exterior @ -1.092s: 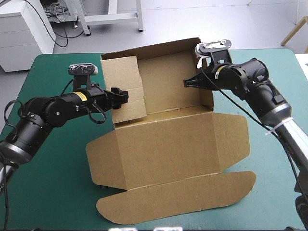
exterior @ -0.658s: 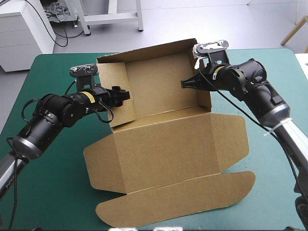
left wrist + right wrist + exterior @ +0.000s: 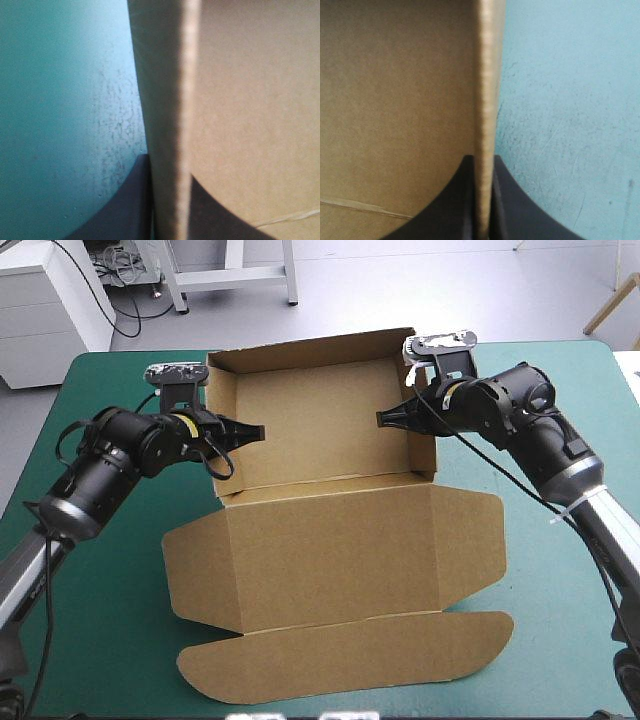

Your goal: Fold the box

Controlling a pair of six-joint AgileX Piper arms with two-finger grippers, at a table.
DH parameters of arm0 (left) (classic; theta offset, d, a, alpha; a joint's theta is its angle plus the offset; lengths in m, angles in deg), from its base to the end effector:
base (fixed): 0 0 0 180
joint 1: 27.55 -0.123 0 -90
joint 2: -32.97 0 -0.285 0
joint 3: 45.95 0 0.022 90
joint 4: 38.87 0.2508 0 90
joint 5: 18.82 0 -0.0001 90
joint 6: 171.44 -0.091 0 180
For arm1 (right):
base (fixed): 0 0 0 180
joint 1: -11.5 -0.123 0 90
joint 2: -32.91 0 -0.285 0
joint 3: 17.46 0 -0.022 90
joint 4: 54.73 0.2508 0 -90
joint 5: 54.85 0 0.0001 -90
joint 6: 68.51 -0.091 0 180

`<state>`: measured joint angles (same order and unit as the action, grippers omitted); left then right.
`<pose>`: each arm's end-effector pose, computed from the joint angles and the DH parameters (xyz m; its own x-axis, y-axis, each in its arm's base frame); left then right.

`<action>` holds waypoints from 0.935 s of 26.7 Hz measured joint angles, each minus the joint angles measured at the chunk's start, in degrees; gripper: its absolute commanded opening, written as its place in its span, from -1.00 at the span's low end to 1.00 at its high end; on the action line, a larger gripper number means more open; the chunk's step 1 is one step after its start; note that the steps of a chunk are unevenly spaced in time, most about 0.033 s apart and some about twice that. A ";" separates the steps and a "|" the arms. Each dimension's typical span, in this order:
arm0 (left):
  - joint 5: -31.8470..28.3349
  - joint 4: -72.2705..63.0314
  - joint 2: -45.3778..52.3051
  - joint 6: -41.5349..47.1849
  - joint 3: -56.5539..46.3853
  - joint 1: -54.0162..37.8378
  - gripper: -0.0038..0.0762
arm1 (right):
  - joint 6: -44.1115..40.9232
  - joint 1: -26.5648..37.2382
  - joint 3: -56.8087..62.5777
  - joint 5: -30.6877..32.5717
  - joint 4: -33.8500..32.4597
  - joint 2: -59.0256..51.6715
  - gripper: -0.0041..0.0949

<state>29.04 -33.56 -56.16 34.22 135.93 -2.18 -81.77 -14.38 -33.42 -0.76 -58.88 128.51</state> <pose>0.2821 -0.1269 0.3777 -0.7361 -0.0662 -0.6736 0.1152 0.9684 -0.2210 0.3048 0.1420 0.4106 -0.6847 -0.1238 -0.7182 -0.2739 0.9570 0.0961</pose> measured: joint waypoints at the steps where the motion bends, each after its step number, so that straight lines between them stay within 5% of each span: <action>1: 1.94 -0.06 -1.17 -0.83 2.22 0.00 -0.93 | -0.23 0.00 0.00 0.70 0.05 0.00 -0.93; 11: 18.15 -1.79 -20.97 -4.75 19.76 1.28 -0.93 | -2.08 0.18 -0.63 11.72 -2.01 7.01 -0.93; 25: 19.75 -3.02 -30.13 -4.81 20.68 1.35 -0.92 | 1.86 5.36 -0.21 11.19 4.14 16.87 -0.93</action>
<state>48.78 -36.58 -86.29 29.42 156.61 -0.83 -79.91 -9.02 -33.63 10.43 -54.73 145.38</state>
